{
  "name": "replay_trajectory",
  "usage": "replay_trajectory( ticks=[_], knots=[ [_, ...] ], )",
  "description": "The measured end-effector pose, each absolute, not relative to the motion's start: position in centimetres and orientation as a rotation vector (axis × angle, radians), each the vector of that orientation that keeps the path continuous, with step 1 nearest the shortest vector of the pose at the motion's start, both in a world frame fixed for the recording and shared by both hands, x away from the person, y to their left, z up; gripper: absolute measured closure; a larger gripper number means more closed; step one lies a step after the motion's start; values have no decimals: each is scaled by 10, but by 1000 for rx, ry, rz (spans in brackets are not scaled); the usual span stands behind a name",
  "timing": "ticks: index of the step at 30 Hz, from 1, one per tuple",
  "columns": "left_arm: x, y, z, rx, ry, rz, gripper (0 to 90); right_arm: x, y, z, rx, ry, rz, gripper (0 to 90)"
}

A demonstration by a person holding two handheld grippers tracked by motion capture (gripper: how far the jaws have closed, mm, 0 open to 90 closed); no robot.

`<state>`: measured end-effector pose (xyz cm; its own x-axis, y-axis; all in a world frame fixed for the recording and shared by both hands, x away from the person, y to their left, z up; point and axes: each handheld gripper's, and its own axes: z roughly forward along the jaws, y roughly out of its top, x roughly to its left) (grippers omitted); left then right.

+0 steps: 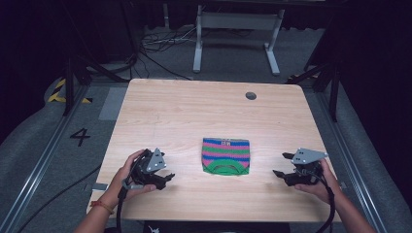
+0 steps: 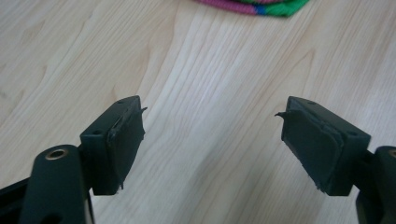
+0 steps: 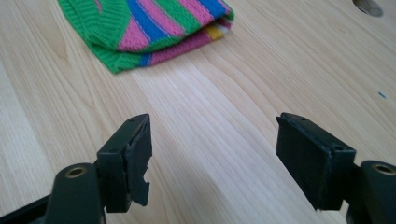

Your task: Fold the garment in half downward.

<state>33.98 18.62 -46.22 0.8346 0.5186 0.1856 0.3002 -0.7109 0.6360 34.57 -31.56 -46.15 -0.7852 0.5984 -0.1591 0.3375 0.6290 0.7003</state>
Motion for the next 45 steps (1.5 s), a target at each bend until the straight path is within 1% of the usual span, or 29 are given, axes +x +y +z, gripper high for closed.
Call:
replay_trajectory(
  ticks=[5,9,12,17,26,38,44,45],
  knots=[
    [334,204,-465,2393,661,492,203,337,-336,-467,821,2435,959,252],
    [332,219,-467,2386,714,488,202,331,-351,-473,883,2407,950,237],
    [330,230,-468,2369,750,459,200,328,-361,-477,942,2381,949,225],
    [326,243,-472,2353,794,466,196,318,-380,-485,1065,2329,950,203],
    [322,268,-479,2295,873,431,188,311,-399,-494,1167,2288,955,199],
    [316,285,-490,2237,953,382,176,298,-418,-503,1269,2226,993,189],
    [314,290,-498,2210,992,345,171,300,-421,-505,1292,2244,982,182],
    [314,289,-498,2217,1005,355,165,301,-420,-505,1287,2249,981,179]
  ],
)
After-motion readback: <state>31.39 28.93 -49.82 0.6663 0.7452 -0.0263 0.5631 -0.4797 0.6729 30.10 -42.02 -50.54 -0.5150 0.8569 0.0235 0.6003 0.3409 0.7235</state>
